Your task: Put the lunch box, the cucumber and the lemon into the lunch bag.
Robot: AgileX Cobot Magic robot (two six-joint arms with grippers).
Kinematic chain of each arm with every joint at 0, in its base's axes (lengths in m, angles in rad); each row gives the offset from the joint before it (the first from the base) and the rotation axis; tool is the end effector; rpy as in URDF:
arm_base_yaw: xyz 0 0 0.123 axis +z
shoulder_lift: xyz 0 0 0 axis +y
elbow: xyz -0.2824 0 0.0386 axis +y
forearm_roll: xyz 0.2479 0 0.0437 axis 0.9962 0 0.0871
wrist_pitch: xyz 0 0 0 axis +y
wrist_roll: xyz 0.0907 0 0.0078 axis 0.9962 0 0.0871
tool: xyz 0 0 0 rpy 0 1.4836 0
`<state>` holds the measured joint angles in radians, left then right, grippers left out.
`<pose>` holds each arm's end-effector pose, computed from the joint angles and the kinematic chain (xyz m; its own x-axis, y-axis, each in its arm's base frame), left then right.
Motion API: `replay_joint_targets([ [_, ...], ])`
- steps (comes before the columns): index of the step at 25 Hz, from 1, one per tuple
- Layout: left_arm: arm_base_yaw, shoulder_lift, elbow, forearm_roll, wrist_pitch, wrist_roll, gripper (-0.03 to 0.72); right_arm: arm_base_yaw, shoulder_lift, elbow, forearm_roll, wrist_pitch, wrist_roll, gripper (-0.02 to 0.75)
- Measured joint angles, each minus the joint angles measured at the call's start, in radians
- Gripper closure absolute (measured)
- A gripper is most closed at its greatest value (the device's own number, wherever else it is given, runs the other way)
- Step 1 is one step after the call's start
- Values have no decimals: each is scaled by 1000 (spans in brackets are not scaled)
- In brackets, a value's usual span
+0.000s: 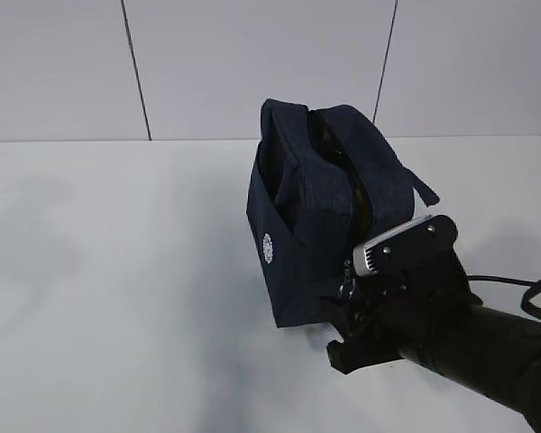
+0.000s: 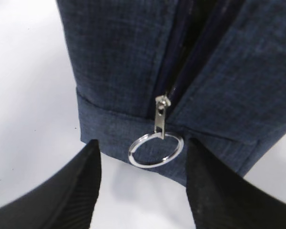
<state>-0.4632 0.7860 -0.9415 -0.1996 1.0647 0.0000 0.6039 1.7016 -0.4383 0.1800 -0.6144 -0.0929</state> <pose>0.1069 -0.0711 0.3664 -0.7003 0.2423 -0.6714 0.4806 0.8556 -0.1925 0.2259 0.1445 0.1260 -0.4700 -0.2582 -0.8440 -0.4683 0.8835 -0.0095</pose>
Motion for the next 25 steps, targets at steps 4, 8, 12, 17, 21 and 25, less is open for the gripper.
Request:
replay_joint_targets([
  [4,0,0,0,0,0,0,435,0,12,-20,17,11,0,301],
  [8,0,0,0,-4,-13,0,435,0,15,-31,45,22,0,301],
  [12,0,0,0,-8,-34,0,440,0,15,-34,64,31,0,300],
  [17,0,0,0,-17,-37,0,447,0,15,-34,87,33,0,337],
  [21,0,0,0,-18,-38,0,449,0,15,-34,99,33,0,434],
  [25,0,0,0,-18,-38,0,452,0,15,-34,101,33,0,488],
])
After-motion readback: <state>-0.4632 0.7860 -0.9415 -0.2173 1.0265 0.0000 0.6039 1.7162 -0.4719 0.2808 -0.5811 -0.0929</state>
